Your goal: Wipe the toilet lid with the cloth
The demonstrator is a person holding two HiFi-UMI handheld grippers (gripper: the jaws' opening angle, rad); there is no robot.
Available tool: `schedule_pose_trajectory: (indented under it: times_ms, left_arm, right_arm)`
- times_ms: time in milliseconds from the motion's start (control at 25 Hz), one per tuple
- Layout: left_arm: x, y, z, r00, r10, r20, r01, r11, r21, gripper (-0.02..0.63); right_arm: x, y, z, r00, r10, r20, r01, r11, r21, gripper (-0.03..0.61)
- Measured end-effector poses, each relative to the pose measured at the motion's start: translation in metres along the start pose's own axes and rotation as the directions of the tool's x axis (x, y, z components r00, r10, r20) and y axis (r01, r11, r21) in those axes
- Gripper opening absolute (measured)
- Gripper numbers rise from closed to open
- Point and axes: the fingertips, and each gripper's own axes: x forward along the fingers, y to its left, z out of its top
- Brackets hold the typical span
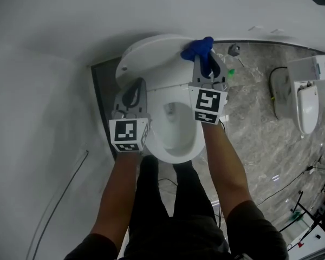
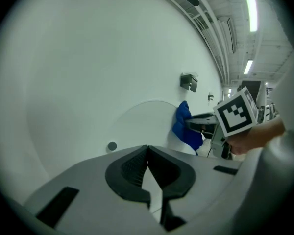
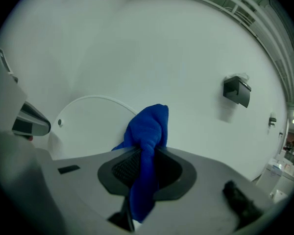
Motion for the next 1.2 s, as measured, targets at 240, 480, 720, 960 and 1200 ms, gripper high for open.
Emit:
schedule_pose_trajectory:
  times_ms: [240,480,720,960,1200]
  left_arm:
    - [-0.014,0.023,-0.012,0.999,0.054,-0.002,-0.054,0.998,-0.026,0.011]
    - [-0.039,0.057,-0.041,0.992,0.111,-0.057,-0.114,0.992,-0.057,0.012]
    - [-0.063,0.095,-0.054,0.979,0.186,-0.085,-0.192,0.979,-0.072,0.012]
    - [-0.072,0.123,-0.066,0.971,0.214,-0.101,-0.223,0.971,-0.086,0.012]
    - [-0.066,0.109,-0.066,0.977,0.189,-0.101,-0.199,0.976,-0.090,0.012]
  right_arm:
    - [-0.019,0.026,-0.002,0.999,0.047,0.015,-0.047,0.999,0.021,0.063]
    - [-0.043,0.144,-0.016,0.961,0.275,-0.002,-0.275,0.961,-0.015,0.063]
    - [-0.035,0.237,-0.026,0.879,0.468,-0.090,-0.472,0.881,-0.027,0.063]
    - [-0.005,0.269,-0.023,0.866,0.490,-0.103,-0.496,0.868,-0.034,0.063]
    - [0.011,0.255,-0.025,0.909,0.403,-0.109,-0.408,0.913,-0.021,0.063]
